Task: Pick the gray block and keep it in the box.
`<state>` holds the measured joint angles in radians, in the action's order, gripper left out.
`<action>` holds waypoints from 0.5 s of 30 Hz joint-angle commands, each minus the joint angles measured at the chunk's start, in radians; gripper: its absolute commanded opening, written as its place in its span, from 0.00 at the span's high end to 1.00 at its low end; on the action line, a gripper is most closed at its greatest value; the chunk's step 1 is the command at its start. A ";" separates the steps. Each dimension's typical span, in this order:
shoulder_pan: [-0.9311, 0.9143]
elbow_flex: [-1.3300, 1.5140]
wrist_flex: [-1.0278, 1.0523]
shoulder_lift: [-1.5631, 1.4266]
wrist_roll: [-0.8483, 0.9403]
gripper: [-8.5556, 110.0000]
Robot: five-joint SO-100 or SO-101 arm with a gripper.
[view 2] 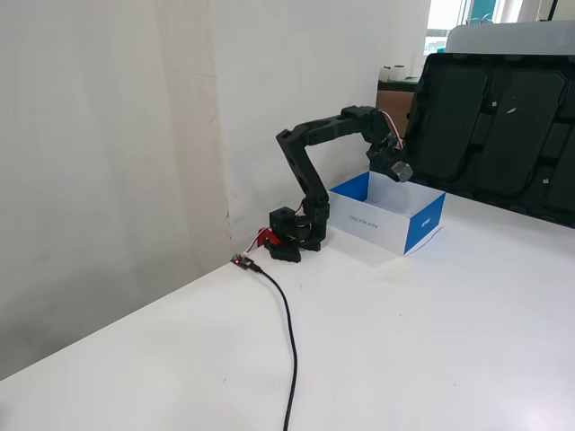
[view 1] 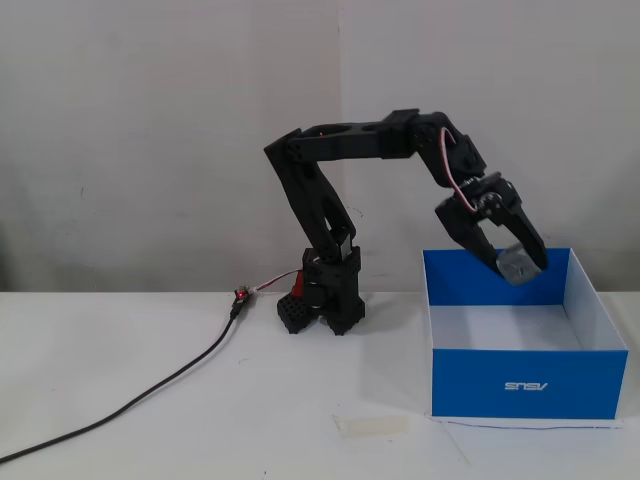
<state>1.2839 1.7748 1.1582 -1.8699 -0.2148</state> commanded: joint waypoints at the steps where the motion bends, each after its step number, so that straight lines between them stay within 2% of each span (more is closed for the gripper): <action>1: 0.018 -0.023 -0.029 0.015 0.006 0.84; 5: 0.034 -0.032 -0.017 0.015 0.009 0.76; 9: 0.055 -0.046 0.020 0.037 0.009 0.74; 12: 0.063 -0.049 0.040 0.055 0.009 0.75; 15: 0.049 -0.041 0.048 0.054 0.035 0.81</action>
<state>1.3407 1.7763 1.1996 -1.8009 -0.2117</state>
